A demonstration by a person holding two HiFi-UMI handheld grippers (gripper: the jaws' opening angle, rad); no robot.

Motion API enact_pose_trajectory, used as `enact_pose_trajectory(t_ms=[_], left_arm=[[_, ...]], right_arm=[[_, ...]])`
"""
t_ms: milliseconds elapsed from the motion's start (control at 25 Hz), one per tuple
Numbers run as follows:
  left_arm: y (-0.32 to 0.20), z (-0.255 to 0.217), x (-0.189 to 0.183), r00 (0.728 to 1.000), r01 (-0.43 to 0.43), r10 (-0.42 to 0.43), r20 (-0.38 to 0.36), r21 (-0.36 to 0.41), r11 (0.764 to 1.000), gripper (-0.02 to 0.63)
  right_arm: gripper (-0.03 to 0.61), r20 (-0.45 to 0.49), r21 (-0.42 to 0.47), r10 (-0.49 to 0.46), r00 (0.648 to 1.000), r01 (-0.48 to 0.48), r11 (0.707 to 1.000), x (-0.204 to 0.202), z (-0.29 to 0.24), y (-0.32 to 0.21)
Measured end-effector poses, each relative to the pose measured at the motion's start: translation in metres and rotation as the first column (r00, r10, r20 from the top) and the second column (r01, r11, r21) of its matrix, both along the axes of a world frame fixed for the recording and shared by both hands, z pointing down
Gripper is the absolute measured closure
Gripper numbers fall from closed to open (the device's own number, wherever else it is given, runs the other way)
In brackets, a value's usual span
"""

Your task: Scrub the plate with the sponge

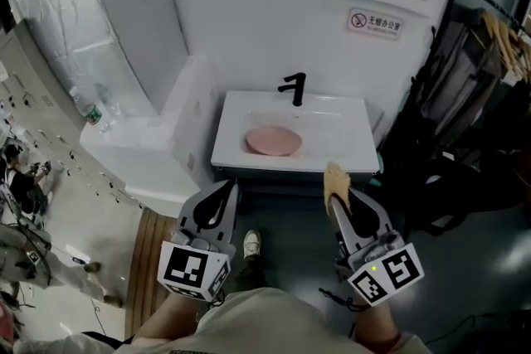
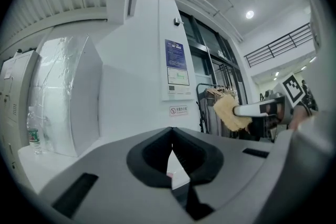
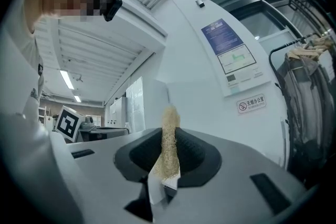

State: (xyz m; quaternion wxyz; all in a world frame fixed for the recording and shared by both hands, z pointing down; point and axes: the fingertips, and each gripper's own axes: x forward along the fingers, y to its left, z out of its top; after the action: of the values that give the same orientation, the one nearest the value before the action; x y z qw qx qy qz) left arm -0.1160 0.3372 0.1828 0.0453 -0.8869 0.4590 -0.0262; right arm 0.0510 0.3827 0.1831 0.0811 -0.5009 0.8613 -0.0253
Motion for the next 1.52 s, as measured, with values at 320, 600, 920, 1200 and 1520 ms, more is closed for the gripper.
enact_pose_trajectory(t_ms=[320, 600, 920, 1200, 1520], left_arm=[[-0.118, -0.010, -0.011, 0.999, -0.039, 0.039, 0.001, -0.029, 0.999, 0.609], [-0.215, -0.012, -0.029, 0.997, -0.070, 0.068, -0.023, -0.072, 0.995, 0.609], [-0.290, 0.004, -0.053, 0.998, -0.067, 0.067, -0.003, -0.124, 0.990, 0.609], [-0.320, 0.011, -0.059, 0.997, -0.074, 0.073, -0.011, -0.146, 0.987, 0.609], [-0.355, 0.045, -0.050, 0.999, -0.001, 0.013, 0.041, -0.275, 0.962, 0.607]], right_arm=[[0.500, -0.021, -0.053, 0.026, 0.999, -0.027, 0.998, -0.018, -0.004, -0.111], [0.500, -0.040, -0.096, 0.057, 0.998, -0.061, 0.993, -0.035, -0.011, -0.206], [0.500, -0.028, -0.106, 0.071, 0.997, -0.073, 0.992, -0.059, -0.011, -0.281], [0.500, -0.034, -0.142, 0.042, 0.999, -0.047, 0.989, -0.065, -0.001, -0.319], [0.500, -0.019, -0.190, 0.012, 1.000, -0.015, 0.982, -0.049, 0.019, -0.358]])
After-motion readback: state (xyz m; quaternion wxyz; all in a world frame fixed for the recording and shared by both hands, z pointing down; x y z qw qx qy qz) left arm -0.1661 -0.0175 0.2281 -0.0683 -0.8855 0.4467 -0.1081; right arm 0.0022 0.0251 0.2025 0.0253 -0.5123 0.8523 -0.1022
